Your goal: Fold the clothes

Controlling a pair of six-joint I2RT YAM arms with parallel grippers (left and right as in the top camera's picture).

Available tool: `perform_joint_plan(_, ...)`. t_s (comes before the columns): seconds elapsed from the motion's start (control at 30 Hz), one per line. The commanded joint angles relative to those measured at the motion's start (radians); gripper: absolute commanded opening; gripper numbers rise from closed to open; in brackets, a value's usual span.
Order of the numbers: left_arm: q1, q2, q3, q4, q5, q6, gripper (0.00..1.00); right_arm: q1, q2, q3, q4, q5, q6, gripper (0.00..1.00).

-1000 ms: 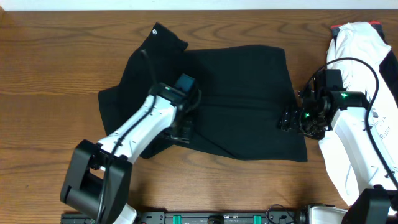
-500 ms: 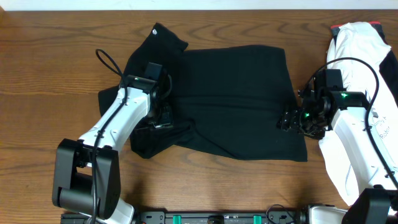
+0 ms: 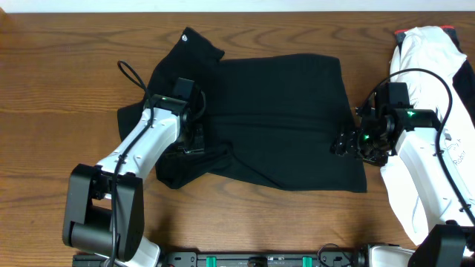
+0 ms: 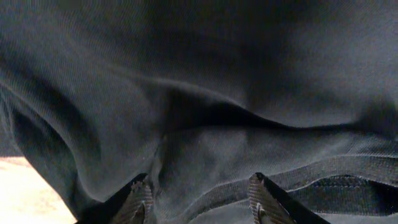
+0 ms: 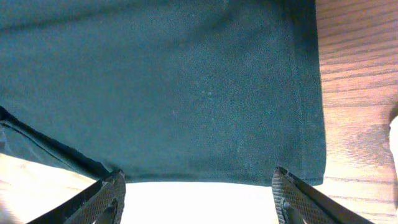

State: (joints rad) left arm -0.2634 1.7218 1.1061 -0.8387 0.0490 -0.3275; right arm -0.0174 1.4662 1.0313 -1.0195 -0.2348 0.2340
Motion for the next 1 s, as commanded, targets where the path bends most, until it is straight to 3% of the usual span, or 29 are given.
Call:
perform_joint_plan(0.0, 0.005, 0.029, -0.006, 0.007, -0.016, 0.039, 0.53, -0.010, 0.006, -0.002, -0.001, 0.002, 0.013, 0.73)
perform_joint_plan(0.4, 0.025, 0.065, -0.006, -0.006, -0.061, 0.046, 0.48, -0.011, 0.006, -0.002, -0.004, 0.002, 0.013, 0.73)
perform_joint_plan(0.63, 0.044, 0.071, -0.006, -0.016, -0.057, 0.047, 0.33, -0.011, 0.006, -0.002, -0.005, 0.003, 0.013, 0.74)
perform_joint_plan(0.8, 0.045, 0.067, -0.004, -0.043, 0.014, 0.076, 0.06, -0.011, 0.006, -0.002, -0.005, 0.003, 0.013, 0.73)
perform_joint_plan(0.97, 0.045, 0.035, 0.061, -0.144, 0.014, 0.076, 0.06, -0.014, 0.006, -0.002, -0.005, 0.061, 0.013, 0.74)
